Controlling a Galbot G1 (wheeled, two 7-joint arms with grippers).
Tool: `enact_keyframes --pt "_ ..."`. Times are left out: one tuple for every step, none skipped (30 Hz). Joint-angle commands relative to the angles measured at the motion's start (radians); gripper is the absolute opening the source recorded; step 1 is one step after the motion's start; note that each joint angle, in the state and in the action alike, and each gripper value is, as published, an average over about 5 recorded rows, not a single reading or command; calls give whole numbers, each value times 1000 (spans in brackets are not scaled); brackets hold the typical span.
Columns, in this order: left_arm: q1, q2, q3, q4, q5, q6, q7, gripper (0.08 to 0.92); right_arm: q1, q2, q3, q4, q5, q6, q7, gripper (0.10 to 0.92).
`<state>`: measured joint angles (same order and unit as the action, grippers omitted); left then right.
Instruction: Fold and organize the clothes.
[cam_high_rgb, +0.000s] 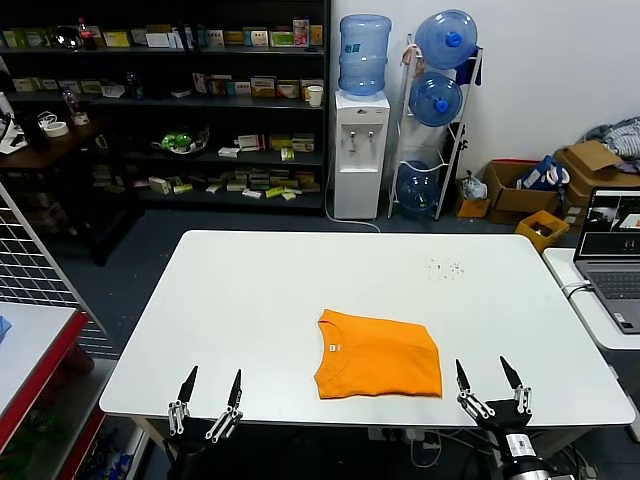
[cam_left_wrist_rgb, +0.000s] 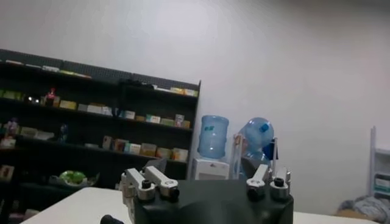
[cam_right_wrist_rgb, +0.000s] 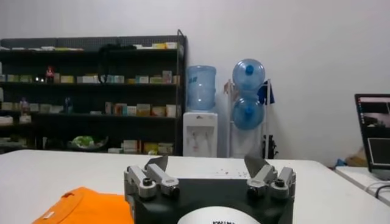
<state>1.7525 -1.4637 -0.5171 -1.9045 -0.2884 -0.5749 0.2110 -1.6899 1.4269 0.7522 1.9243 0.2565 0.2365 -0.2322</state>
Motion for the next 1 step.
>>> enact_keyframes --pt "1 0 3 0 -2 0 0 823 2 0 2 1 10 -9 -3 823"
